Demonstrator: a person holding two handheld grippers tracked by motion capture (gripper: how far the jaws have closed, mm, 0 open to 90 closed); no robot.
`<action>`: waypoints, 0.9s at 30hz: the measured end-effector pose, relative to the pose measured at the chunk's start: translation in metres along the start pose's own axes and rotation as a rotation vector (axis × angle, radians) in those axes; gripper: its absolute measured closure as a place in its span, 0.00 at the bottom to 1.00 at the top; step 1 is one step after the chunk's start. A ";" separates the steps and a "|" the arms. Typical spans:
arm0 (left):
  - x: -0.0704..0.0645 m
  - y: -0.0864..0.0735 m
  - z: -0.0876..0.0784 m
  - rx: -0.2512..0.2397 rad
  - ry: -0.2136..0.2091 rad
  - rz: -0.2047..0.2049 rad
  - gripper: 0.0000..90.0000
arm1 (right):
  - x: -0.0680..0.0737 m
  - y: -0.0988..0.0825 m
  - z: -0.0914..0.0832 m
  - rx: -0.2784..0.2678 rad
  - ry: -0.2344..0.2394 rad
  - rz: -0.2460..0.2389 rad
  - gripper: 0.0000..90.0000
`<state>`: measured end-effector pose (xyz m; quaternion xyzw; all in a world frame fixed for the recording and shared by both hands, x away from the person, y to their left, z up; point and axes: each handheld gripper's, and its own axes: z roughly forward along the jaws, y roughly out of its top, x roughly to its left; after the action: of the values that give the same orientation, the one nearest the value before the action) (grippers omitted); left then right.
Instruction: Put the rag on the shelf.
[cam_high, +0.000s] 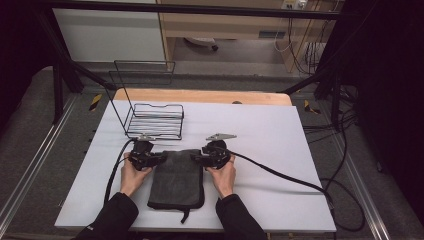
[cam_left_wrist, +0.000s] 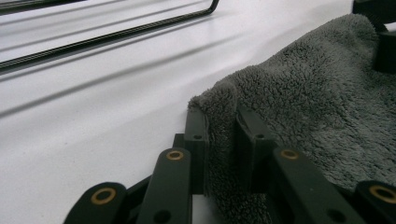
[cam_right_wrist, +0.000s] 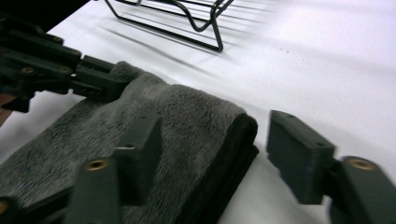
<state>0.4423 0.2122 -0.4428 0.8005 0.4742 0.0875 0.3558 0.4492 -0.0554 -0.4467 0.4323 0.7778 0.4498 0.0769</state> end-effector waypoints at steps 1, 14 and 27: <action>0.000 0.000 0.000 0.000 -0.001 0.000 0.84 | 0.000 0.000 0.000 0.000 0.000 0.000 0.51; 0.001 -0.001 0.000 -0.004 -0.007 0.005 0.84 | -0.009 0.000 0.013 0.079 0.032 -0.013 0.68; 0.004 -0.001 0.000 -0.007 -0.028 -0.005 0.84 | -0.008 0.006 0.013 0.129 0.059 0.026 0.85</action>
<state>0.4442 0.2158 -0.4445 0.7993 0.4707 0.0771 0.3654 0.4640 -0.0520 -0.4516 0.4328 0.8014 0.4123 0.0203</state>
